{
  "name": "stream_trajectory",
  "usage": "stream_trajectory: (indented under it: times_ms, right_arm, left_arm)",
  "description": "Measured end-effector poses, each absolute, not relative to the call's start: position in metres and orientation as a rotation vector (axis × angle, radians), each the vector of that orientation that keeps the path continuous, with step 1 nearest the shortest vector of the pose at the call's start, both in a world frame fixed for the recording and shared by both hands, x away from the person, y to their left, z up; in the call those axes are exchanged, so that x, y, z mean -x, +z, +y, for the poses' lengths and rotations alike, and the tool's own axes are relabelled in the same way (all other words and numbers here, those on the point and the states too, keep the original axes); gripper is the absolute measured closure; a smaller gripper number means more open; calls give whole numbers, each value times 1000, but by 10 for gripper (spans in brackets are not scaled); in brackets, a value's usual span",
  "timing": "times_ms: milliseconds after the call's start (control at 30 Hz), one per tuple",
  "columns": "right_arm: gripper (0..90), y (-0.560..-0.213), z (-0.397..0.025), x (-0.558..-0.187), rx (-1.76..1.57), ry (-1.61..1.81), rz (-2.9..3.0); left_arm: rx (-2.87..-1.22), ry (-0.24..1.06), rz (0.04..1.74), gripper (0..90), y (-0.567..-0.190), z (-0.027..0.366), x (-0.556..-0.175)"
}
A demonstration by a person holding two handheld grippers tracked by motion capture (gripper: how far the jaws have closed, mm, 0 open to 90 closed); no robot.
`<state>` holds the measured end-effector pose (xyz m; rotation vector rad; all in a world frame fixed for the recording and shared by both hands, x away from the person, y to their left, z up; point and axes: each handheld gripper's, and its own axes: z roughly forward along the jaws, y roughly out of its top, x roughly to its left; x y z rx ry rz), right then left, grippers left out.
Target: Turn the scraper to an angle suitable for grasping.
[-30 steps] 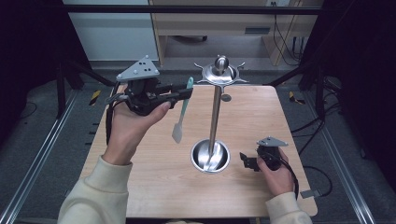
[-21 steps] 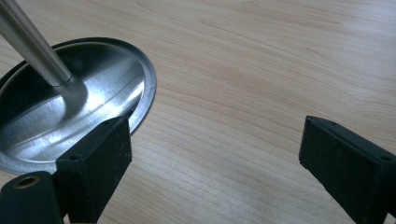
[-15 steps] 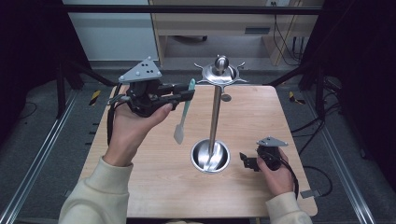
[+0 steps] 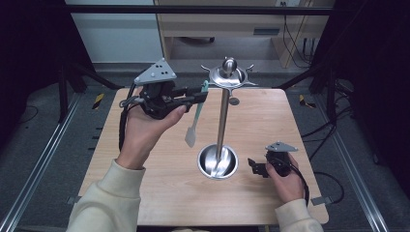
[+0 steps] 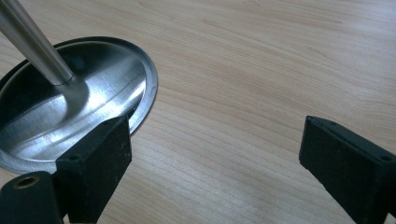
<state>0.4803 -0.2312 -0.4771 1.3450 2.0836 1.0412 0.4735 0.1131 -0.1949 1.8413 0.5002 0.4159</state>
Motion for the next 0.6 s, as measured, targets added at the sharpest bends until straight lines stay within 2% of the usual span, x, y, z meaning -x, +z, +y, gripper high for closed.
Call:
stream_trajectory:
  times_ms: [600]
  right_arm:
    - [95, -478, -232, -481, -1347, 1036, 2080]
  left_arm:
    - [-1817, 457, 491, 738, -202, 102, -474]
